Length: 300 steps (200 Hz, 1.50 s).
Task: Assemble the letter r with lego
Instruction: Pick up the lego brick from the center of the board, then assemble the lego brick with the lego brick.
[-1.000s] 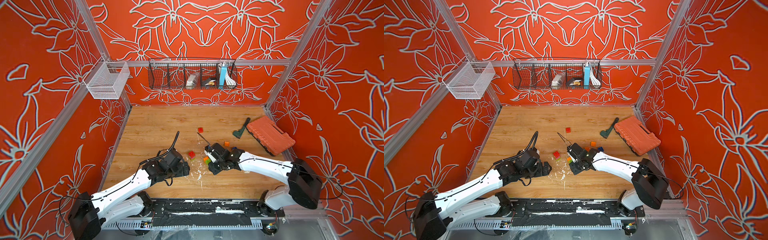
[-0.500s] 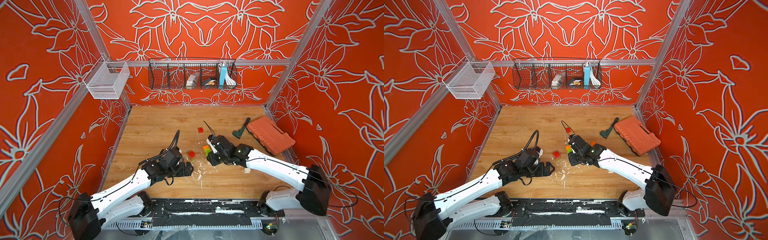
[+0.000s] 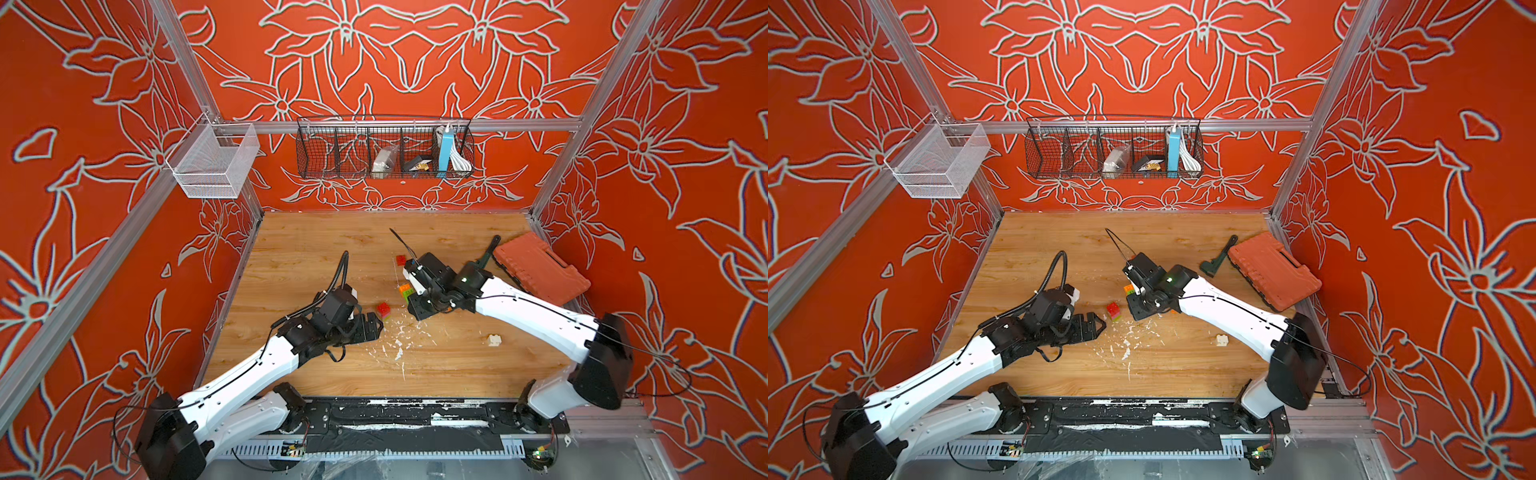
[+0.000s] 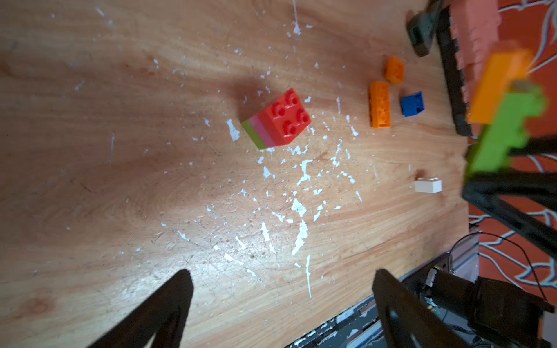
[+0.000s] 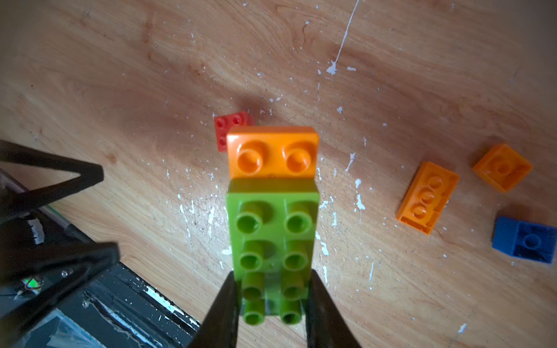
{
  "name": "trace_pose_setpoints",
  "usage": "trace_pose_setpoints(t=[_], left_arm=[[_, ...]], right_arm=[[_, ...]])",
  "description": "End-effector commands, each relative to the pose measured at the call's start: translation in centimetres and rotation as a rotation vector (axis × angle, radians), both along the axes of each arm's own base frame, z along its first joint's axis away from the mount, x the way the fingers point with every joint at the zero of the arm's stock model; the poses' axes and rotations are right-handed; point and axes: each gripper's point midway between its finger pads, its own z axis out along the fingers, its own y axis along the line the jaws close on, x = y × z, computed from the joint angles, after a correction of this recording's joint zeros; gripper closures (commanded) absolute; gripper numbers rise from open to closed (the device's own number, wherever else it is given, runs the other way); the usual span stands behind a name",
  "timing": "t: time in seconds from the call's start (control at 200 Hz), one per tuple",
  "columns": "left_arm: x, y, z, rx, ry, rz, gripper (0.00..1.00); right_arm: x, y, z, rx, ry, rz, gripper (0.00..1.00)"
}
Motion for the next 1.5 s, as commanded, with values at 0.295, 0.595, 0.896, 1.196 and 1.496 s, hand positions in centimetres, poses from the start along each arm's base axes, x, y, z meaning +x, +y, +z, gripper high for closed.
trace_pose_setpoints(t=[0.295, 0.595, 0.896, 1.196, 1.496], left_arm=[[2.0, 1.1, 0.5, -0.218, 0.062, 0.028, 0.02], [2.7, 2.7, -0.8, -0.378, 0.093, 0.094, 0.02], [3.2, 4.3, -1.7, -0.467, 0.112, 0.159, 0.03], [3.3, 5.6, -1.7, -0.461, 0.11, 0.183, 0.05], [2.1, 6.0, -2.9, -0.256, 0.127, 0.156, 0.04]], right_arm=[[0.7, 2.2, -1.9, -0.233, 0.133, 0.135, 1.0], [1.4, 5.3, -4.1, -0.291, 0.17, 0.173, 1.0], [2.4, 7.4, -5.0, -0.279, 0.196, 0.165, 1.0], [3.1, 8.2, -5.4, -0.303, 0.218, 0.163, 1.0], [3.3, 7.7, -6.2, -0.321, 0.262, 0.154, 1.0]])
